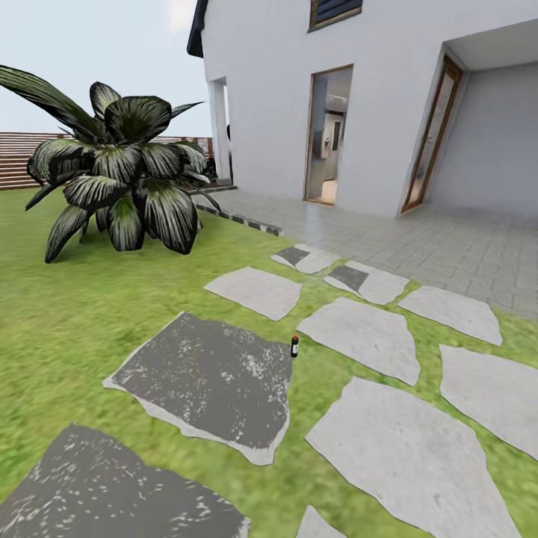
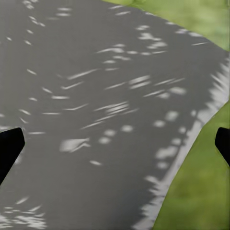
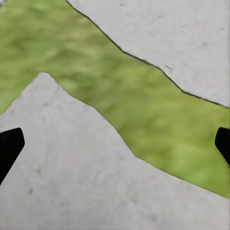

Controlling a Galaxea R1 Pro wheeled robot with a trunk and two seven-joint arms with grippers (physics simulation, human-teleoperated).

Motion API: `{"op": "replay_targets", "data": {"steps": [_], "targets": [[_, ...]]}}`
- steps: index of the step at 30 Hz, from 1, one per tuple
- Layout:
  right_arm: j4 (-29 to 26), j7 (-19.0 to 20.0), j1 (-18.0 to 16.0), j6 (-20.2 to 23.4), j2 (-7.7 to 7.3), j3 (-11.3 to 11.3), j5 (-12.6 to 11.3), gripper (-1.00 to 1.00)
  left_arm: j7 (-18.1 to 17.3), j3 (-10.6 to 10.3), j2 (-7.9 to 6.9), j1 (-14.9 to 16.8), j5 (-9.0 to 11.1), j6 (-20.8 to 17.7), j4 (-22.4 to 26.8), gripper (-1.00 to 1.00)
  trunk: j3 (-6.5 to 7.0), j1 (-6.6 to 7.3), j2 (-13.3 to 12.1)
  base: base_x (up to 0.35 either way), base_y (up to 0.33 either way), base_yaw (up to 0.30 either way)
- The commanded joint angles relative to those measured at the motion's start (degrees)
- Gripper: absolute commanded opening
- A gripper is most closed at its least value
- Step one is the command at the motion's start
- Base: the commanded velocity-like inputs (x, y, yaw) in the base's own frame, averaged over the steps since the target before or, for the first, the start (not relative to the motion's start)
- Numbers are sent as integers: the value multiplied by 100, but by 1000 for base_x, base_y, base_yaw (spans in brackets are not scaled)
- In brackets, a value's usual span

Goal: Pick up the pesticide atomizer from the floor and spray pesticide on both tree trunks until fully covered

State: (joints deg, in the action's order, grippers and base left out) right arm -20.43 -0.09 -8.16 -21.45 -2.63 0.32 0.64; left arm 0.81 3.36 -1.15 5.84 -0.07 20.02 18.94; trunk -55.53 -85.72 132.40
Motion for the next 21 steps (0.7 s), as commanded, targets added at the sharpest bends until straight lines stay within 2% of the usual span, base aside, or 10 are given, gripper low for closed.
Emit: {"op": "replay_targets", "data": {"steps": [1,15,21], "targets": [[4,0,-5,-17,-1,3,6,100,7,7,1,4,-2,19,-5,100,-5,-2,1,339,0,0],[4,1,-5,-17,-1,3,6,100,7,7,1,4,1,19,-5,100,-5,-2,1,339,0,0],[4,1,-5,-12,-1,3,6,100,7,7,1,2,11,19,-5,100,-5,-2,1,339,80,0]]}}
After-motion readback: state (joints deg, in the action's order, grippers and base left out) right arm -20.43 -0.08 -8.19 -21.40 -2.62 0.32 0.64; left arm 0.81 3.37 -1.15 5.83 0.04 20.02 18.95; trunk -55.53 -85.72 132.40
